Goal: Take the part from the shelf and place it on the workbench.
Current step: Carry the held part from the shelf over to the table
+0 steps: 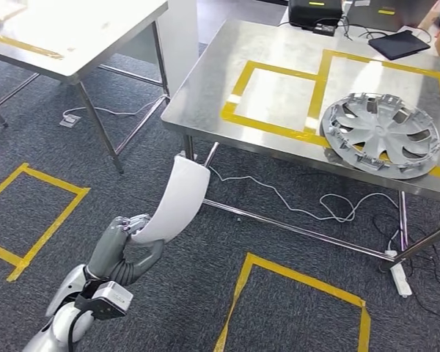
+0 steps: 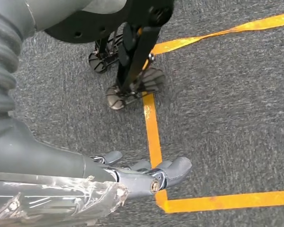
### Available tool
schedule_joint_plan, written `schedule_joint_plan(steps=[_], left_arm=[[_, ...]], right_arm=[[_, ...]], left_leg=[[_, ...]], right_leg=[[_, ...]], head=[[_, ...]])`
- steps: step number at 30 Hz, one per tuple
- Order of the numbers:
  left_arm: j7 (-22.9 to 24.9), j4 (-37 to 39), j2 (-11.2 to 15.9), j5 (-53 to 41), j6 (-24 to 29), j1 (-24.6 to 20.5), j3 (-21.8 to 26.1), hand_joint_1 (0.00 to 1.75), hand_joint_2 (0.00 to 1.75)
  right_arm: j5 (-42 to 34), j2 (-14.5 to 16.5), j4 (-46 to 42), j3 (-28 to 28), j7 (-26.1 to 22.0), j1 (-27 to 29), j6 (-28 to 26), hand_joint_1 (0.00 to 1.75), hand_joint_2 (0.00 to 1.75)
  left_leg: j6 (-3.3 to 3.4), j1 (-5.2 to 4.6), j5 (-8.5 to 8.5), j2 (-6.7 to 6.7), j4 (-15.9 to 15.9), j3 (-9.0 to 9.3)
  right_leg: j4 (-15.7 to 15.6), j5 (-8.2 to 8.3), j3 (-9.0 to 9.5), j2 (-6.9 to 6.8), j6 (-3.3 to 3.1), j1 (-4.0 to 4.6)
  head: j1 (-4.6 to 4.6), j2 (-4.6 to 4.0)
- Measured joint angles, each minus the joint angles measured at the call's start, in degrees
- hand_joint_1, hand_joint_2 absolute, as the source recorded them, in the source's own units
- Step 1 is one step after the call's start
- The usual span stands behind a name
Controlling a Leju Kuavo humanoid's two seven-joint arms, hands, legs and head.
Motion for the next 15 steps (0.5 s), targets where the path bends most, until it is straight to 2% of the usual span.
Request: schedule_joint_plan(steps=[1,2,4,5,7,8,9,10,11,12,13,15], left_arm=[[0.09,0.01,-0.05,0.00,-0.14,-0.18,0.01,1.75,1.75],[0.21,0.01,-0.10,0.00,-0.29,-0.37,0.00,1.75,1.75],[0.46,0.02,-0.31,0.01,-0.56,-0.73,-0.03,1.75,1.75],[0.59,0.03,-0.47,0.00,-0.64,-0.92,-0.03,1.75,1.75],[0.86,0.04,-0.71,0.00,-0.72,-1.28,0.05,1.75,1.75],[1.02,0.07,-0.78,0.00,-0.76,-1.36,0.10,1.75,1.75],[1.12,0.11,-0.82,0.01,-0.81,-1.36,0.12,1.75,1.75],[1.26,0.19,-0.85,0.01,-0.87,-1.33,0.13,1.75,1.75],[1.36,0.27,-0.87,0.01,-0.92,-1.29,0.14,1.75,1.75],[1.43,0.35,-0.89,0.01,-0.97,-1.28,0.15,1.75,1.75],[1.49,0.40,-0.90,0.01,-0.99,-1.28,0.17,1.75,1.75],[1.50,0.43,-0.93,0.01,-0.99,-1.29,0.21,1.75,1.75]], right_arm=[[0.11,0.00,-0.01,0.00,-0.05,-0.04,0.04,0.00,1.75],[0.18,0.00,-0.01,0.01,-0.10,-0.08,0.07,0.00,1.75],[0.26,0.01,-0.02,0.03,-0.20,-0.06,0.09,0.00,1.75],[0.27,0.02,-0.02,0.03,-0.24,0.03,0.09,0.00,1.75],[0.36,0.04,-0.02,0.01,-0.35,0.09,0.06,0.00,1.75],[0.43,0.04,-0.02,-0.01,-0.39,0.02,0.04,0.00,1.75],[0.49,0.04,-0.02,-0.01,-0.41,-0.10,0.02,0.00,1.75],[0.56,0.04,-0.02,0.01,-0.40,-0.20,0.02,0.00,1.75],[0.63,0.04,-0.02,0.02,-0.36,-0.24,0.02,0.00,1.75],[0.74,0.04,-0.02,0.03,-0.31,-0.21,0.02,0.00,1.75],[0.84,0.04,-0.01,0.03,-0.24,-0.13,0.00,0.00,1.75],[0.98,0.04,-0.01,-0.01,-0.15,-0.01,-0.10,0.00,1.75]], left_leg=[[-0.28,-0.14,-0.35,0.36,0.01,0.30],[-0.60,-0.22,-0.63,0.64,-0.02,0.51],[-1.38,-0.15,-1.14,1.08,-0.37,1.00],[-1.79,0.01,-1.39,0.99,-0.40,1.38],[-2.51,0.15,-2.52,-0.50,1.86,0.82],[-2.73,0.22,-3.48,-1.54,4.81,-0.75],[-2.87,0.20,-4.54,-2.34,8.56,-3.18],[-2.96,0.20,-5.31,-2.72,12.23,-5.88],[-3.01,0.20,-5.26,-2.88,14.72,-8.15],[-3.00,0.19,-4.04,-2.97,15.31,-9.53],[-2.92,0.19,-1.64,-3.01,13.75,-9.82],[-2.70,0.10,3.91,-3.09,7.22,-8.21]], right_leg=[[-2.98,1.23,1.60,-0.68,-0.27,0.17],[-4.60,1.73,2.48,-1.17,-0.51,0.35],[-5.19,1.40,2.72,-0.71,-1.04,0.60],[-5.47,1.25,3.07,-0.33,-1.34,0.57],[-6.12,0.90,4.40,0.33,-1.99,0.27],[-6.33,0.73,5.08,0.62,-2.24,0.10],[-6.37,0.38,5.52,0.88,-2.47,0.03],[-6.37,0.01,5.94,1.24,-2.60,0.02],[-6.37,-0.44,6.43,1.62,-2.63,0.02],[-6.37,-0.96,7.07,2.01,-2.58,0.00],[-6.37,-1.60,7.89,2.39,-2.45,-0.05],[-6.44,-3.08,9.57,2.94,-1.97,-0.14]], head=[[-0.03,0.00],[-0.05,0.00],[-0.08,0.00],[-0.09,0.00],[-0.35,0.00],[-0.61,0.00],[-0.82,0.00],[-1.02,0.01],[-1.09,0.01],[-1.13,0.01],[-1.16,0.01],[-1.14,-0.01]])
